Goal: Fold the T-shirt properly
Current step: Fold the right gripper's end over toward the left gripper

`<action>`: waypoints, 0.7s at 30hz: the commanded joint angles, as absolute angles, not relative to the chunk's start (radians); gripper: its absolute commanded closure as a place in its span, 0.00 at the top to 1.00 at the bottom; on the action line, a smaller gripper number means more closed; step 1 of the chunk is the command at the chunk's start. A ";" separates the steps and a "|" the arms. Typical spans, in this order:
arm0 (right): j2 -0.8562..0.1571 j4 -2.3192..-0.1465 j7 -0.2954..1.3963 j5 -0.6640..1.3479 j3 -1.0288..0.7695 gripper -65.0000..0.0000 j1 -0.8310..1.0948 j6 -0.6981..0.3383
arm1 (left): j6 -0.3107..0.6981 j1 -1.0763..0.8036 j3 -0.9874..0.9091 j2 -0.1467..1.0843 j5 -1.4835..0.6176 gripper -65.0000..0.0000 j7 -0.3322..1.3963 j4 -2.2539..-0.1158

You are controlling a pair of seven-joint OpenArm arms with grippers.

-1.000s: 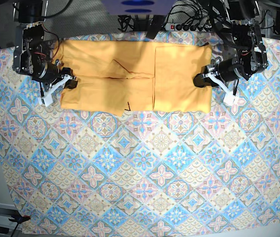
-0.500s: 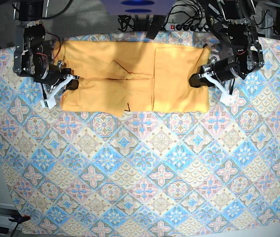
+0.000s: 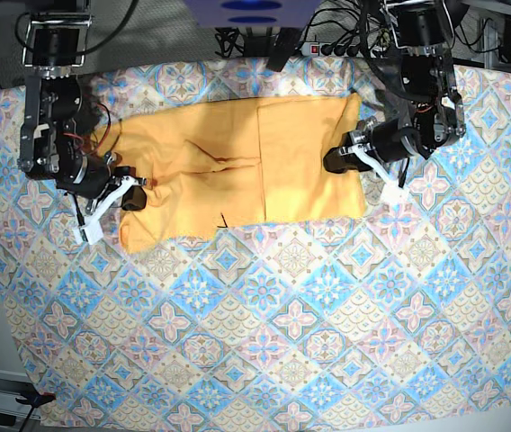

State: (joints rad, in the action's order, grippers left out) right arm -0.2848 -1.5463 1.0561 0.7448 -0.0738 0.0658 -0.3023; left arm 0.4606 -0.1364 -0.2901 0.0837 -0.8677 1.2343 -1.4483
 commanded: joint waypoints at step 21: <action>-0.295 -1.781 1.110 0.760 0.151 0.00 -0.002 -0.311 | 0.466 -0.071 -0.259 0.021 -0.800 0.00 1.224 -1.440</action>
